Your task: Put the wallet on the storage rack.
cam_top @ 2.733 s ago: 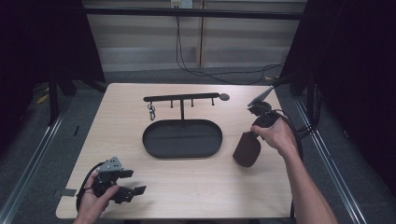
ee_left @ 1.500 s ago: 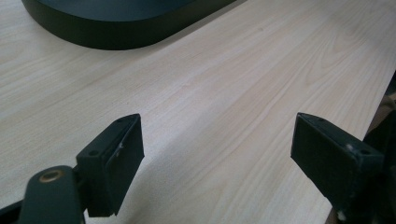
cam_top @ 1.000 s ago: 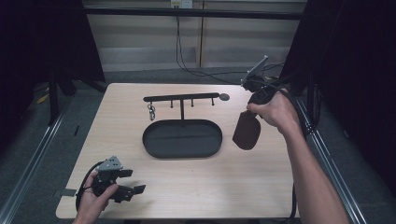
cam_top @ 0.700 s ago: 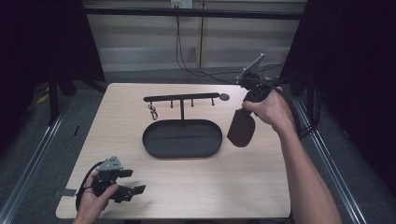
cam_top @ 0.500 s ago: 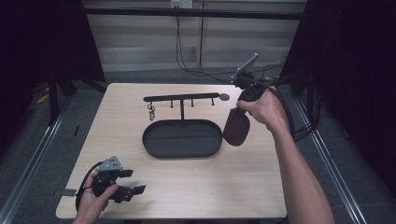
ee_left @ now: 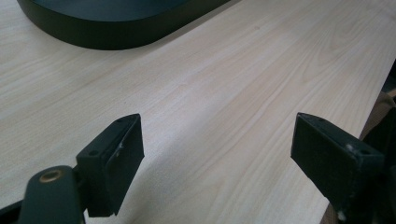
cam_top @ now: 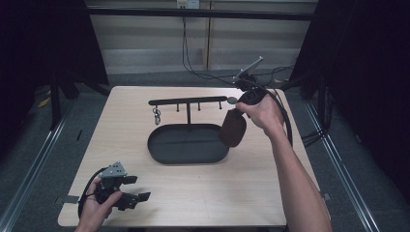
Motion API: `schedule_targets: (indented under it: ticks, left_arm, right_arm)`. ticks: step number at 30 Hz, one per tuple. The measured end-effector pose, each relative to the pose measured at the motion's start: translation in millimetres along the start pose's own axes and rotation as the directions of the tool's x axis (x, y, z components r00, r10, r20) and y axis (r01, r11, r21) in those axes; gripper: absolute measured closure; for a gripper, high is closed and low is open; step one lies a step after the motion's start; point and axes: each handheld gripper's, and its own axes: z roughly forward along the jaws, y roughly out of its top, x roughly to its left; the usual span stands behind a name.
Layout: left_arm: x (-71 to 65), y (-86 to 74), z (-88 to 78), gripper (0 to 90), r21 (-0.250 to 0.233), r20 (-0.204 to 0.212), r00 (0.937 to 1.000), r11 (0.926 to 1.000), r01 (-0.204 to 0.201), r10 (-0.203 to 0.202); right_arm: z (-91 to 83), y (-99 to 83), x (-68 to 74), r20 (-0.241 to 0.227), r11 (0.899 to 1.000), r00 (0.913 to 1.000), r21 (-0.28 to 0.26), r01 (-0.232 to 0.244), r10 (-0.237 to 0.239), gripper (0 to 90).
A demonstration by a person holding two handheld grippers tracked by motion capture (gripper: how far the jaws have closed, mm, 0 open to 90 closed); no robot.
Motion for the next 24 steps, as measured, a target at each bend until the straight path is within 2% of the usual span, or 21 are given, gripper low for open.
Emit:
schedule_targets:
  ticks: [4,8,11,13,19,22,24]
  left_arm:
    - [-0.1,-0.1,-0.1,17.0,0.0,0.003,1.0,1.0,-0.001,0.001]
    - [0.2,0.0,-0.1,17.0,0.003,0.005,1.0,1.0,-0.001,0.001]
    - [-0.2,-0.1,0.1,17.0,0.003,0.007,1.0,1.0,-0.002,0.002]
    - [-0.1,-0.1,0.0,17.0,0.003,0.005,1.0,1.0,-0.002,0.002]
    - [-0.2,-0.2,0.1,17.0,0.004,0.007,1.0,1.0,-0.003,0.003]
    - [0.0,-0.1,0.0,17.0,0.004,0.007,1.0,1.0,-0.001,0.001]
    - [-0.1,-0.1,0.2,17.0,0.004,0.007,1.0,1.0,-0.002,0.002]
  right_arm:
    - [7.2,-1.0,-2.0,-0.02,0.997,0.9991,-0.065,-0.038,0.037,83.6]
    - [15.4,-1.3,1.3,-0.036,0.996,0.9988,-0.082,-0.036,0.033,83.7]
    - [21.9,-1.3,2.5,-0.057,0.994,0.9971,-0.1,-0.055,0.049,83.7]
    - [28.3,-1.7,2.2,-0.086,0.994,0.9946,-0.084,-0.065,0.058,83.7]
    - [46.8,-6.1,0.3,-0.115,0.99,0.9877,-0.085,-0.115,0.105,83.7]
    - [54.2,-8.1,-0.8,-0.132,0.989,0.9867,-0.097,-0.108,0.094,83.7]
    - [58.6,-9.2,0.0,-0.144,0.988,0.9842,-0.096,-0.118,0.103,83.7]
